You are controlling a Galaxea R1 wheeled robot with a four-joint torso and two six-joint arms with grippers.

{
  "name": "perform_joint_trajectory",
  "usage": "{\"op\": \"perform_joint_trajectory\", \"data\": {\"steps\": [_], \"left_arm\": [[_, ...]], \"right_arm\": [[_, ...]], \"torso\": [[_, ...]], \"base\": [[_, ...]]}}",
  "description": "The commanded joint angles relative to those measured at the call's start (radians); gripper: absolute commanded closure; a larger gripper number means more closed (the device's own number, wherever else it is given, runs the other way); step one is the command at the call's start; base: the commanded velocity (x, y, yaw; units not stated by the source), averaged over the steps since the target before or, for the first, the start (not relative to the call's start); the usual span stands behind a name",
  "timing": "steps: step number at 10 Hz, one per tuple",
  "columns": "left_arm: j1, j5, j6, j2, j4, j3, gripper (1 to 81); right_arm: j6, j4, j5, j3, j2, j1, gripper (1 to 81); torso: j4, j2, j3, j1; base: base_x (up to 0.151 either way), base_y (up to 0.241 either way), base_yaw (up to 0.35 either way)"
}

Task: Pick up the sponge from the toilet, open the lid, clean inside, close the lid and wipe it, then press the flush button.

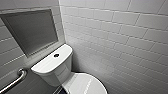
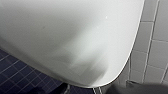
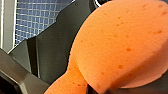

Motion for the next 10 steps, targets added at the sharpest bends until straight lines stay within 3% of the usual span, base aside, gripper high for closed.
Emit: {"op": "perform_joint_trajectory", "data": {"steps": [1, 6, 10], "left_arm": [[-0.154, 0.009, 0.016, 0.008, -0.029, 0.036, 1.0], [-0.154, -0.002, 0.014, 0.042, -0.113, -0.069, 1.0], [-0.197, -0.004, 0.014, 0.048, -0.115, -0.045, 1.0]], "right_arm": [[0.001, -0.018, -0.04, 0.006, -0.023, 0.002, 81.1], [0.002, -0.018, -0.039, 0.004, -0.021, -0.001, 81.1], [0.001, -0.017, -0.04, 0.003, -0.018, -0.001, 81.1]], "torso": [[0.0, 0.0, 0.0, 0.0], [0.0, 0.0, 0.0, 0.0], [0.0, 0.0, 0.0, 0.0]], "base": [[0.0, 0.0, 0.0], [0.0, 0.0, 0.0], [0.0, 0.0, 0.0]]}}
